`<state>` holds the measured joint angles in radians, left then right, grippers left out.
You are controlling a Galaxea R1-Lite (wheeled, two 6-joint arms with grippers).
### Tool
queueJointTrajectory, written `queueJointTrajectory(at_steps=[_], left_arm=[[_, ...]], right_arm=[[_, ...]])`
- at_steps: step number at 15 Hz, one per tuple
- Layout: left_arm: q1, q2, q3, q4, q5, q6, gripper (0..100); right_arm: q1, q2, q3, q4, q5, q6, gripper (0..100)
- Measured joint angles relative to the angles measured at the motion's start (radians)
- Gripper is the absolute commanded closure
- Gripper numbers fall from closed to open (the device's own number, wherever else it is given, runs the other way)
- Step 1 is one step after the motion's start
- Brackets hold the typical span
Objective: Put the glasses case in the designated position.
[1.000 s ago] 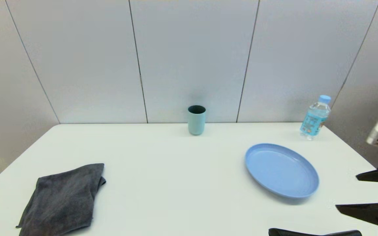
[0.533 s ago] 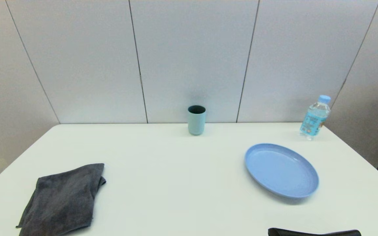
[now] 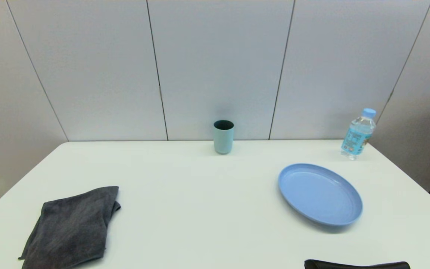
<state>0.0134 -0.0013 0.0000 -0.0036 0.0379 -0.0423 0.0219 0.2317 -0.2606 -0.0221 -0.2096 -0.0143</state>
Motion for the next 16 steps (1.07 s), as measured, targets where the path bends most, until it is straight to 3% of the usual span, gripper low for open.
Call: queueJointTrajectory(at_steps=[4,5,7,9,16], left_arm=[[-0.001,0.000,0.000,0.001,0.000,0.000,0],[-0.001,0.000,0.000,0.001,0.000,0.000,0],[-0.001,0.000,0.000,0.000,0.000,0.000,0],[-0.001,0.000,0.000,0.001,0.000,0.000,0],[-0.001,0.000,0.000,0.000,0.000,0.000,0]], right_arm=[[-0.017,-0.179,0.134,0.101,0.031,0.030,0],[-0.019,-0.197,0.164,0.090,0.059,0.033,0],[-0.020,-0.217,0.219,0.048,0.167,0.026,0],[-0.020,-0.227,0.251,0.023,0.215,-0.006,0],[-0.020,-0.233,0.260,0.020,0.205,0.038,0]])
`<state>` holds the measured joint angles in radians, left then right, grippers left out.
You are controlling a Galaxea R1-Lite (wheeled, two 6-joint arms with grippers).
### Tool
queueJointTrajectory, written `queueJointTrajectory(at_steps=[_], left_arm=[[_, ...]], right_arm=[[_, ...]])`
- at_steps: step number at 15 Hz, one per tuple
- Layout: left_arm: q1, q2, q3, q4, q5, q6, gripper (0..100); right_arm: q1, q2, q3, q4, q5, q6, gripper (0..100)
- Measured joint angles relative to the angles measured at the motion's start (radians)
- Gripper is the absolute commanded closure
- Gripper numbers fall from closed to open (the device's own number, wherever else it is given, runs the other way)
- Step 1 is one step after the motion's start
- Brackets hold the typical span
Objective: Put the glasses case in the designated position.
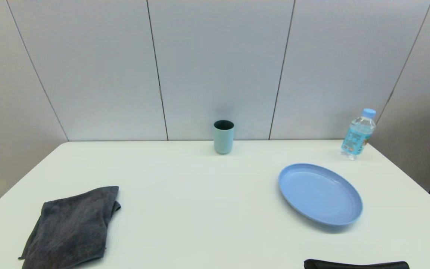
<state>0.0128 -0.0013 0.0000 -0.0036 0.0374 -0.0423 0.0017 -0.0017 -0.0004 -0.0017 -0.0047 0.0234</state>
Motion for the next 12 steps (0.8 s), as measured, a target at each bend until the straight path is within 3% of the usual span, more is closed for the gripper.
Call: queueJointTrajectory(at_steps=[12], left_arm=[[0.000,0.000,0.000,0.000,0.000,0.000,0]], right_arm=[[0.000,0.000,0.000,0.000,0.000,-0.002,0]])
